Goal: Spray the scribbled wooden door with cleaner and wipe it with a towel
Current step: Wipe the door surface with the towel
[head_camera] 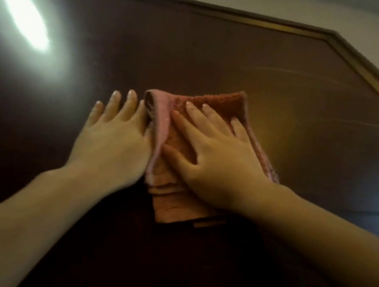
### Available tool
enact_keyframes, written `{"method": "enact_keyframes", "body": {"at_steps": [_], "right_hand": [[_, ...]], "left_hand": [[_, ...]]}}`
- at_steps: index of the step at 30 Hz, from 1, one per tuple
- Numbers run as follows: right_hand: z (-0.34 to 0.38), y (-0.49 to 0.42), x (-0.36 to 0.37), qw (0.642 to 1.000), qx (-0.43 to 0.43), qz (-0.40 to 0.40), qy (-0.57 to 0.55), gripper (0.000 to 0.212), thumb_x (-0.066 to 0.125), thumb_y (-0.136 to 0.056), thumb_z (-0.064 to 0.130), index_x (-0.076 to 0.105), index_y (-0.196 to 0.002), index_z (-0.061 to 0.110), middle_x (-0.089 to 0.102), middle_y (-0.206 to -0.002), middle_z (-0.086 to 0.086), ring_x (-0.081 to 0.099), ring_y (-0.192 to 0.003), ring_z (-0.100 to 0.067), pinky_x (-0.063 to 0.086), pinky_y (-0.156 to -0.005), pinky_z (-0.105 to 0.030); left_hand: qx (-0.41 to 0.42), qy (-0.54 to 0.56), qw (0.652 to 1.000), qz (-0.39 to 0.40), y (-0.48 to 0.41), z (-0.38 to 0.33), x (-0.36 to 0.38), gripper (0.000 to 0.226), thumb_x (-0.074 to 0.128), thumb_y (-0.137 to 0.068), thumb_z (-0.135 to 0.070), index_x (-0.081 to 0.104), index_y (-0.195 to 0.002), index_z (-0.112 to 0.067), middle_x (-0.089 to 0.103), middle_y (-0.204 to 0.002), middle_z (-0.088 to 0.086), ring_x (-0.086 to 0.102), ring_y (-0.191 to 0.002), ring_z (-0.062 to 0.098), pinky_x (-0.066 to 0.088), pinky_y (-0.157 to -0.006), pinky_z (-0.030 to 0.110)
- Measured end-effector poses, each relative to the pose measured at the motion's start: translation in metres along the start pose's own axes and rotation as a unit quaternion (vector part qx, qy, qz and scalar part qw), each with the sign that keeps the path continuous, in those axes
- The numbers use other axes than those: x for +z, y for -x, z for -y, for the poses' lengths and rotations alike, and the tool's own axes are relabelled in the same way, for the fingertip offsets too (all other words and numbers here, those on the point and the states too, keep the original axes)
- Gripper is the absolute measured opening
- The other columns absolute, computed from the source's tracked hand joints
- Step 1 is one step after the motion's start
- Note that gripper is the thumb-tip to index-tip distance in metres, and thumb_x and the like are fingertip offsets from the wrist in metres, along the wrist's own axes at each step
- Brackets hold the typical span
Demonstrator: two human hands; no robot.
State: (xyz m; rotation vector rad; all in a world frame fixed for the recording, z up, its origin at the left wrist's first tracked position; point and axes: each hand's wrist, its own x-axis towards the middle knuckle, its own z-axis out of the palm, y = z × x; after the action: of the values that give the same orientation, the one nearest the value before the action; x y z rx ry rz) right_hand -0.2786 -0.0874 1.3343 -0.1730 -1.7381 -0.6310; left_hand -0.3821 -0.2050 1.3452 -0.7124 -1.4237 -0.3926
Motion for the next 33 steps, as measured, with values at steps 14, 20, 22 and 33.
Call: {"method": "enact_keyframes", "body": {"at_steps": [14, 20, 22, 33], "right_hand": [[-0.094, 0.006, -0.018, 0.978, 0.205, -0.036, 0.020, 0.062, 0.019, -0.092, 0.055, 0.005, -0.148, 0.031, 0.000, -0.157, 0.007, -0.002, -0.144, -0.018, -0.001, -0.114, -0.052], [-0.040, 0.057, -0.003, 0.996, 0.085, -0.017, 0.020, 0.077, 0.002, -0.074, 0.065, -0.011, -0.144, 0.036, -0.016, -0.154, 0.011, -0.019, -0.140, -0.010, -0.011, -0.112, -0.045], [-0.050, 0.058, -0.006, 0.998, 0.065, -0.003, 0.011, 0.078, 0.002, -0.073, 0.070, -0.012, -0.143, 0.039, -0.016, -0.153, 0.015, -0.020, -0.138, -0.005, -0.012, -0.112, -0.041], [-0.080, 0.003, -0.015, 0.960, 0.278, -0.035, 0.013, 0.060, 0.021, -0.093, 0.049, 0.006, -0.148, 0.031, 0.000, -0.158, 0.004, -0.001, -0.144, -0.021, -0.001, -0.113, -0.054]], "left_hand": [[-0.013, 0.066, 0.998, -0.009, -0.008, -0.051, 0.015, 0.057, 0.003, -0.093, -0.047, -0.011, -0.146, -0.028, -0.014, -0.156, -0.004, -0.015, -0.142, 0.015, -0.007, -0.115, 0.034], [0.003, 0.037, 0.999, -0.040, -0.003, -0.051, 0.012, 0.085, -0.016, -0.072, -0.051, 0.004, -0.148, -0.019, 0.000, -0.157, 0.006, -0.001, -0.144, 0.023, 0.002, -0.116, 0.038], [0.004, 0.038, 0.999, -0.029, -0.003, -0.052, 0.010, 0.088, -0.017, -0.070, -0.052, 0.005, -0.148, -0.019, 0.002, -0.157, 0.006, 0.000, -0.144, 0.024, 0.002, -0.116, 0.038], [0.004, 0.062, 0.998, -0.032, -0.006, -0.051, 0.016, 0.065, -0.002, -0.087, -0.047, -0.007, -0.147, -0.023, -0.008, -0.157, 0.001, -0.010, -0.144, 0.019, -0.005, -0.115, 0.036]]}}
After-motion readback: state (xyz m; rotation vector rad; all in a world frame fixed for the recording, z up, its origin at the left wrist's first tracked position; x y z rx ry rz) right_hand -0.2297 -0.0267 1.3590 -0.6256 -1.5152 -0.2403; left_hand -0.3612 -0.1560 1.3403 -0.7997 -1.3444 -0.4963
